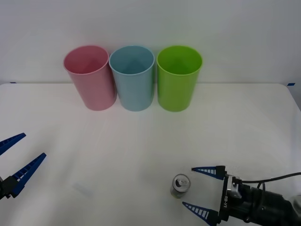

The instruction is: Grasp the object on the table and drop it into the matching bin: aluminum can to the light blue bin, PET bottle to the pink bin.

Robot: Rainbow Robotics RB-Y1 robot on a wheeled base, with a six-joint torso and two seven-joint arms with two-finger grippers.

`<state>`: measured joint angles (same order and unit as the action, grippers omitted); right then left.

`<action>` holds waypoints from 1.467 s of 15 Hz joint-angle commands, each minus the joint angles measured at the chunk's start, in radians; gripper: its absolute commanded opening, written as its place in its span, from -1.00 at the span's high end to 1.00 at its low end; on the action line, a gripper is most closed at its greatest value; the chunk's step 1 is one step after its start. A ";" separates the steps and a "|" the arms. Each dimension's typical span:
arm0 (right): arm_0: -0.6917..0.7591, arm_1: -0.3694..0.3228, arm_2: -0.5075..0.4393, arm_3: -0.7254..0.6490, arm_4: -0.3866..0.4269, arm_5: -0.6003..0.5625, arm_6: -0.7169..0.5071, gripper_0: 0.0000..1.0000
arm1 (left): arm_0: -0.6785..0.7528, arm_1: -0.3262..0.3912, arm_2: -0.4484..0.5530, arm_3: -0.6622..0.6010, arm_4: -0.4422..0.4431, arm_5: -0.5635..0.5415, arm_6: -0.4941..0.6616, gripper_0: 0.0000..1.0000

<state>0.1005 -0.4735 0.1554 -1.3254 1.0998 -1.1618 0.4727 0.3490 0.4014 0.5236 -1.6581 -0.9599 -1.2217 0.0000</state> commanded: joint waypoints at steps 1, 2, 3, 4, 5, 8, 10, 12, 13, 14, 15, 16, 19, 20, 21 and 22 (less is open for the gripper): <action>-0.010 0.013 0.030 0.000 0.008 0.033 0.020 -1.00 | 0.000 0.000 0.000 0.000 0.000 0.000 0.000 -1.00; -0.013 0.029 0.029 0.000 0.029 0.040 0.023 -1.00 | 0.000 0.000 0.000 0.000 0.000 0.000 0.000 -1.00; -0.013 0.044 0.030 0.000 0.042 0.050 0.027 -1.00 | 0.000 0.000 0.000 0.000 0.000 0.000 0.000 -1.00; -0.015 0.056 0.029 0.000 0.054 0.057 0.030 -1.00 | 0.000 0.000 0.000 0.000 0.000 0.000 0.000 -1.00; -0.015 0.070 0.030 0.000 0.068 0.065 0.035 -1.00 | 0.000 0.000 0.000 0.000 0.000 0.000 0.000 -1.00; -0.015 0.102 0.032 0.000 0.100 0.086 0.046 -1.00 | 0.000 0.000 0.000 0.000 0.000 0.000 0.000 -1.00; -0.016 0.108 0.049 0.000 0.103 0.103 0.050 -1.00 | 0.000 0.000 0.000 0.000 0.000 0.000 0.000 -1.00; -0.021 0.108 0.055 0.000 0.101 0.116 0.058 -1.00 | 0.000 0.000 0.000 0.000 0.000 0.000 0.000 -1.00; -0.021 0.107 0.055 0.000 0.101 0.119 0.061 -1.00 | 0.000 0.000 0.000 0.000 0.000 0.000 0.000 -1.00; -0.021 0.108 0.055 0.000 0.101 0.119 0.063 -1.00 | 0.000 0.000 0.000 0.000 0.000 0.000 0.000 -1.00; -0.021 0.107 0.055 0.000 0.101 0.119 0.064 -1.00 | 0.000 0.000 0.000 0.000 0.000 0.000 0.000 -1.00; -0.021 0.108 0.055 0.000 0.101 0.119 0.066 -1.00 | 0.000 0.000 0.000 0.000 0.000 0.000 0.000 -1.00; -0.021 0.108 0.055 0.000 0.098 0.119 0.072 1.00 | 0.000 0.000 0.000 0.000 0.000 0.000 0.000 -1.00; -0.022 0.107 0.055 0.000 0.097 0.119 0.075 1.00 | 0.000 0.000 0.000 0.000 0.000 0.000 0.000 -1.00; -0.021 0.107 0.055 0.000 0.095 0.120 0.076 1.00 | 0.000 0.000 0.000 0.000 0.000 0.000 0.000 -1.00; -0.021 0.107 0.055 0.000 0.095 0.123 0.078 1.00 | 0.000 0.000 0.000 0.000 0.000 0.000 0.000 -1.00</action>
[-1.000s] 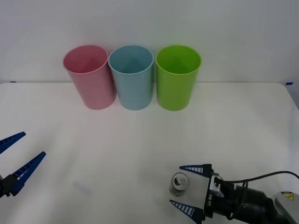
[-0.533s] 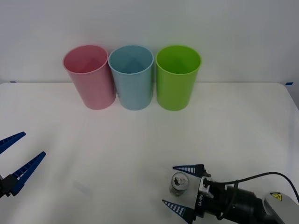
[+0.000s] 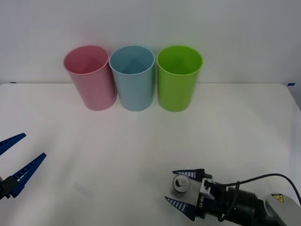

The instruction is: Grasp the object on the table and drop it into the matching bin: aluminum can to the light blue bin, PET bottle to the pink bin.

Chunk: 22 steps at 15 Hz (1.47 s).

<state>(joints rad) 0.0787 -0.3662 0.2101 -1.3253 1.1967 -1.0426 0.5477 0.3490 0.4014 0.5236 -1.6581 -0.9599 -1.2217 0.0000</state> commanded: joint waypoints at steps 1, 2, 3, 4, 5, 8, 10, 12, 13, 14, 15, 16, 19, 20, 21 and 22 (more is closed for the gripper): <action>0.001 0.001 0.000 0.000 -0.003 0.006 0.001 1.00 | 0.000 0.000 0.000 0.000 0.000 0.000 0.000 -1.00; 0.000 0.001 0.000 0.000 -0.005 0.006 0.001 1.00 | 0.000 0.000 0.000 0.000 0.000 0.000 0.000 -1.00; 0.000 0.000 0.000 0.000 -0.005 0.006 0.001 1.00 | 0.000 0.000 0.000 0.000 0.000 0.000 0.000 -1.00; 0.000 0.000 0.000 0.000 -0.006 0.006 0.001 1.00 | 0.000 0.000 0.000 0.000 0.000 0.000 0.000 -1.00; -0.002 0.001 0.000 0.000 -0.009 0.006 0.001 1.00 | 0.000 0.000 0.000 0.000 0.000 0.000 0.000 -1.00; -0.007 0.000 0.000 -0.002 -0.020 -0.002 0.001 1.00 | 0.000 0.000 0.000 0.000 0.000 0.000 0.000 -1.00; -0.008 -0.002 -0.002 -0.023 -0.039 0.001 -0.011 1.00 | 0.000 0.000 0.000 0.000 0.000 0.000 0.000 -1.00; -0.008 -0.008 -0.002 -0.057 -0.068 0.010 -0.029 1.00 | 0.000 0.000 0.000 0.000 0.000 0.000 0.000 -1.00; -0.008 -0.013 -0.002 -0.080 -0.080 0.015 -0.045 1.00 | 0.000 0.000 0.000 0.000 0.000 0.000 0.000 -1.00; -0.005 -0.019 -0.002 -0.106 -0.086 0.026 -0.081 1.00 | 0.000 0.000 0.000 0.000 0.000 0.000 0.000 -1.00; -0.002 -0.025 -0.002 -0.141 -0.088 0.038 -0.120 1.00 | 0.000 0.000 0.000 0.000 0.000 0.000 0.000 -1.00; 0.007 -0.034 -0.003 -0.193 -0.094 0.064 -0.164 1.00 | 0.000 0.000 0.000 0.000 0.000 0.000 0.000 -1.00; 0.032 -0.074 -0.005 -0.322 -0.121 0.138 -0.276 1.00 | 0.000 0.000 0.000 0.000 0.000 0.000 0.000 -1.00; 0.036 -0.085 -0.008 -0.357 -0.131 0.159 -0.311 1.00 | 0.000 0.000 0.000 0.000 0.000 0.000 0.000 -1.00; 0.043 -0.094 -0.017 -0.402 -0.132 0.180 -0.354 1.00 | 0.000 0.000 0.000 0.000 0.000 0.000 0.000 -1.00; 0.043 -0.094 -0.031 -0.436 -0.132 0.188 -0.394 1.00 | 0.000 0.000 0.000 0.000 0.000 0.000 0.000 -1.00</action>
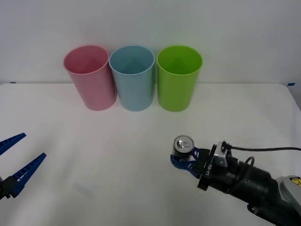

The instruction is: Grasp the object on the table and drop it into the matching bin: aluminum can to the light blue bin, PET bottle to the pink bin.

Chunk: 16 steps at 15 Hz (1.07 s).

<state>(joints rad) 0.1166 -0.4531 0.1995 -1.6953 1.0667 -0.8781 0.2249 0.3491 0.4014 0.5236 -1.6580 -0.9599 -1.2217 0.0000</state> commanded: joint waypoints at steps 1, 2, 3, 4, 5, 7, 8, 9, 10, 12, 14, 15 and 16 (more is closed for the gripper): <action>0.005 -0.007 -0.034 -0.090 -0.002 0.027 -0.114 1.00 | 0.000 0.000 0.000 0.000 0.000 0.000 0.000 -1.00; 0.005 -0.007 -0.051 -0.122 -0.002 0.034 -0.165 1.00 | 0.000 0.000 0.000 0.000 0.000 0.000 0.000 -1.00; 0.005 -0.007 -0.066 -0.152 -0.002 0.041 -0.205 1.00 | 0.000 0.000 0.000 0.000 0.000 0.000 0.000 -1.00; 0.003 -0.007 -0.083 -0.181 -0.002 0.051 -0.253 1.00 | 0.000 0.000 0.000 0.000 0.000 0.000 0.000 -1.00; 0.003 -0.006 -0.095 -0.198 -0.002 0.056 -0.286 1.00 | 0.000 0.000 0.000 0.000 0.000 0.000 0.000 -1.00; -0.008 -0.006 -0.117 -0.224 -0.002 0.071 -0.337 1.00 | 0.000 0.000 0.000 0.000 0.000 0.000 0.000 -1.00; -0.020 -0.006 -0.121 -0.230 -0.002 0.077 -0.351 1.00 | 0.000 0.000 0.000 0.000 0.000 0.000 0.000 -1.00; -0.037 -0.006 -0.124 -0.231 -0.002 0.085 -0.355 1.00 | 0.000 0.000 0.000 0.000 0.000 0.000 0.000 -1.00; -0.057 -0.006 -0.124 -0.233 -0.002 0.099 -0.360 1.00 | 0.000 0.000 0.000 0.000 0.000 0.000 0.000 -1.00; -0.094 -0.006 -0.120 -0.236 0.010 0.143 -0.369 1.00 | 0.000 0.000 0.000 0.000 0.000 0.000 0.000 -1.00; -0.146 -0.006 -0.092 -0.236 0.025 0.212 -0.388 1.00 | 0.000 0.000 0.000 0.000 0.000 0.000 0.000 -1.00; -0.163 -0.006 -0.075 -0.236 0.029 0.246 -0.395 1.00 | 0.000 0.000 0.000 0.000 0.000 0.000 0.000 -1.00; -0.187 -0.006 -0.049 -0.236 0.052 0.298 -0.407 1.00 | 0.000 0.000 0.000 0.000 0.000 0.000 0.000 -1.00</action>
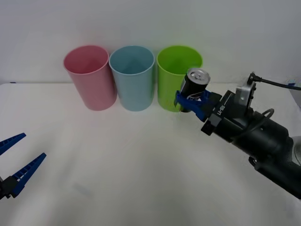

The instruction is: Grasp the object on the table and drop it into the matching bin: aluminum can to the light blue bin, PET bottle to the pink bin.

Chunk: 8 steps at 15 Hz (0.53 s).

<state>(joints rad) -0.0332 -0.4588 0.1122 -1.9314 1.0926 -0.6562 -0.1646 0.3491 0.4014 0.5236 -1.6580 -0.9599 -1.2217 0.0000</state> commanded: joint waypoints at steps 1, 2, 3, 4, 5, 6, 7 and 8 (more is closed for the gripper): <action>-0.054 0.000 0.055 0.000 0.041 0.115 -0.027 1.00 | 0.000 0.000 0.000 0.000 0.000 0.000 0.000 -1.00; -0.079 0.000 0.087 0.000 0.055 0.181 -0.038 1.00 | 0.000 0.000 0.000 0.000 0.000 0.000 0.000 -1.00; -0.102 0.000 0.119 0.000 0.079 0.239 -0.067 1.00 | 0.000 0.000 0.000 0.000 0.000 0.000 0.000 -1.00; -0.125 0.003 0.147 0.000 0.115 0.291 -0.107 1.00 | 0.000 0.000 0.000 0.000 0.000 0.000 0.000 -1.00; -0.151 0.017 0.170 0.014 0.142 0.325 -0.141 1.00 | 0.000 0.000 0.000 0.000 0.000 0.000 0.000 -1.00; -0.177 0.038 0.172 0.035 0.167 0.326 -0.153 1.00 | 0.000 0.000 0.000 0.000 0.000 0.000 0.000 -1.00; -0.208 0.066 0.172 0.069 0.191 0.326 -0.153 1.00 | 0.000 0.000 0.000 0.000 0.000 0.000 0.000 -1.00; -0.248 0.100 0.170 0.118 0.211 0.326 -0.154 1.00 | 0.000 0.000 0.000 0.000 0.000 0.000 0.000 -1.00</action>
<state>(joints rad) -0.2523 -0.3835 0.2832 -1.8480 1.2880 -0.3296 -0.3178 0.3490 0.4014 0.5236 -1.6580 -0.9599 -1.2217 0.0000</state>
